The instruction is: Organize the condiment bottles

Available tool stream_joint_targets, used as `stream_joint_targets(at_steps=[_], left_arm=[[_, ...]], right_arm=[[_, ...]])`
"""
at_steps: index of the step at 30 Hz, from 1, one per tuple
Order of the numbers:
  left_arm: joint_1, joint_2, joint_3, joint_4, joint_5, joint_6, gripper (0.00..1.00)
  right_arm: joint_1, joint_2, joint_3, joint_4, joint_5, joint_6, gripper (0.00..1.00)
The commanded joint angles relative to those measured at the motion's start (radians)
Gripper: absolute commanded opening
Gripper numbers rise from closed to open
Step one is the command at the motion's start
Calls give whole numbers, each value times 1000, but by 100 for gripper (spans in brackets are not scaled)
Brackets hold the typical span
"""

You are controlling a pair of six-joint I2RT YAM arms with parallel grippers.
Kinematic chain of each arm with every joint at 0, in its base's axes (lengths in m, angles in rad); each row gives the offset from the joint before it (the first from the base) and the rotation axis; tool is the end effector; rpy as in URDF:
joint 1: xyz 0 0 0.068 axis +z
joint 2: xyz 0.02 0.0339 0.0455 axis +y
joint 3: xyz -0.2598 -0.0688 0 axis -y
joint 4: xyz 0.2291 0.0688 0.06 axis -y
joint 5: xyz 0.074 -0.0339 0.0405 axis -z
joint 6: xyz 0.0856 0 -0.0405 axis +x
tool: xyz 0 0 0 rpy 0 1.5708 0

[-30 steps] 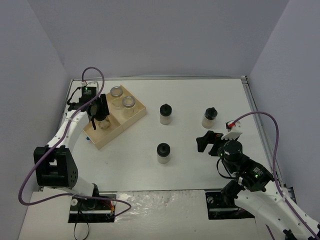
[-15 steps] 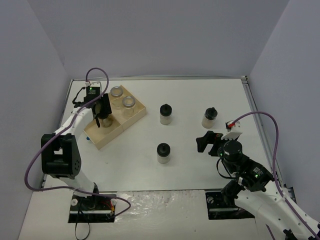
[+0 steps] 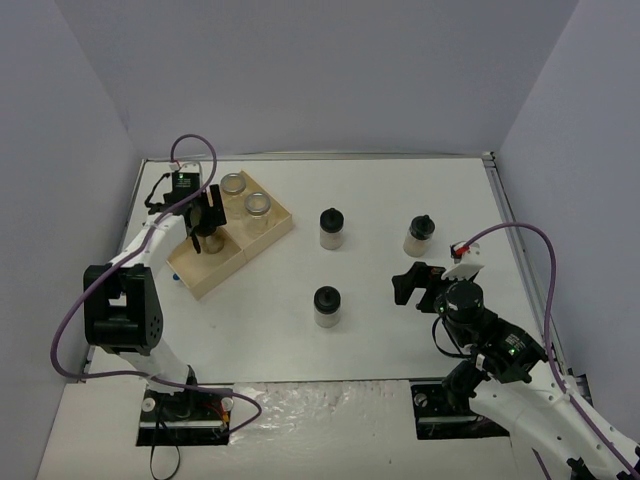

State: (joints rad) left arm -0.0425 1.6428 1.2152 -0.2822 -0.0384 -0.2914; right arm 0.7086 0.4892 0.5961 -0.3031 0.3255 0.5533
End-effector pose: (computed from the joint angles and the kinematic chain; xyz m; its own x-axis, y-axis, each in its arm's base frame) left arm 0.3928 -0.0134 0.2283 -0.6275 -0.2607 -0.7337 -0.1743 0.9654 -0.1939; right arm 0.1425 0.0861 0.2895 -0.3248 0.3774 -0.8672 -0.2442 0.8524 0.4624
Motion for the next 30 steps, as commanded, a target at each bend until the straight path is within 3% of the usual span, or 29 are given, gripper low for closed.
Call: stream_joint_targets(at_steps=[1,6,13,17,23,30], left_arm=[[10,-46,77,0,-6,5,87],[10,-110,112,-73,15,9,97],[-50,-351,76,-209,183,55,97],[-223,-496,-22,-215,247,58,97],[-538,-621,-199,-66,229,-22,97],[-807,-563,-293,105,145,15,97]], right_arm=[[9,19,-5,59,35,13,100],[11,17,-4,58,35,13,100],[11,0,-4,58,33,13,100],[12,-1,-4,58,35,13,100],[12,-5,1,53,39,13,100],[14,-5,1,52,39,17,100]])
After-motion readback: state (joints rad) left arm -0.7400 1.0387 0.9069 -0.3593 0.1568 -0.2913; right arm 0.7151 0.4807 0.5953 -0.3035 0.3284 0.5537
